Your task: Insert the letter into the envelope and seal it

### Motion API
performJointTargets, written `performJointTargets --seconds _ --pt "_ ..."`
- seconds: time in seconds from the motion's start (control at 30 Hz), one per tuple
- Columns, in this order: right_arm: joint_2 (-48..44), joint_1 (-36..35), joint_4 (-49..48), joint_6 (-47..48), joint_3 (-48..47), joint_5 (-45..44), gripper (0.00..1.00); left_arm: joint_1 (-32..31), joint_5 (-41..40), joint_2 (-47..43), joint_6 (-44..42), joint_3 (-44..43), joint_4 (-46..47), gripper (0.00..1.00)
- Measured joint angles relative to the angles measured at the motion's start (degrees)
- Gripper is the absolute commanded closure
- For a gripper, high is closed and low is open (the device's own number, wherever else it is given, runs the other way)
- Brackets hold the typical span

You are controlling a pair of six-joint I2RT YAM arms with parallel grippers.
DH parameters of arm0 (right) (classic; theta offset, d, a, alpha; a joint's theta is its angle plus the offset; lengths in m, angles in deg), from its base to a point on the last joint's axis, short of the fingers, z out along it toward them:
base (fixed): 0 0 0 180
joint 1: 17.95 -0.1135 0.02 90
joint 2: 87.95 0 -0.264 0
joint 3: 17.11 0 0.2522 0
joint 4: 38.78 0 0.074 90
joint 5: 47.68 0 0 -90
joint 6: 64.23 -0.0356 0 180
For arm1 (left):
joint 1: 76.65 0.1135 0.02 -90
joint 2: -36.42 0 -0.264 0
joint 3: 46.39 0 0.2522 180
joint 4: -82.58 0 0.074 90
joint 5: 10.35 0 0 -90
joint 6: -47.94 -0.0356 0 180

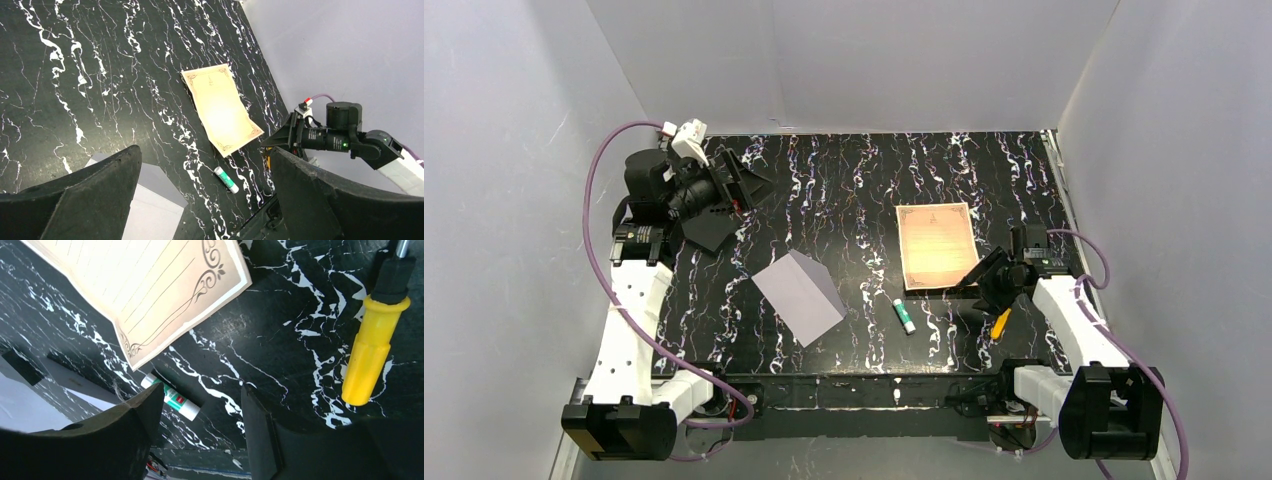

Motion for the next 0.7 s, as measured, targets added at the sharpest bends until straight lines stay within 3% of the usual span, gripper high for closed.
performJointTargets --seconds 0.2,0.57,0.7 --pt "-2.1 0.0 -7.2 -5.0 6.4 -0.2 0.35 0.0 -1.0 0.7 0.5 0.1 0.6 0.02" --pt "-5.2 0.0 -32.3 -17.8 21.1 0.3 0.36 0.0 -1.6 2.7 0.6 0.1 0.9 0.02" --pt "-4.8 0.0 -36.1 -19.5 21.9 -0.6 0.43 0.0 -1.7 2.7 0.6 0.1 0.8 0.02"
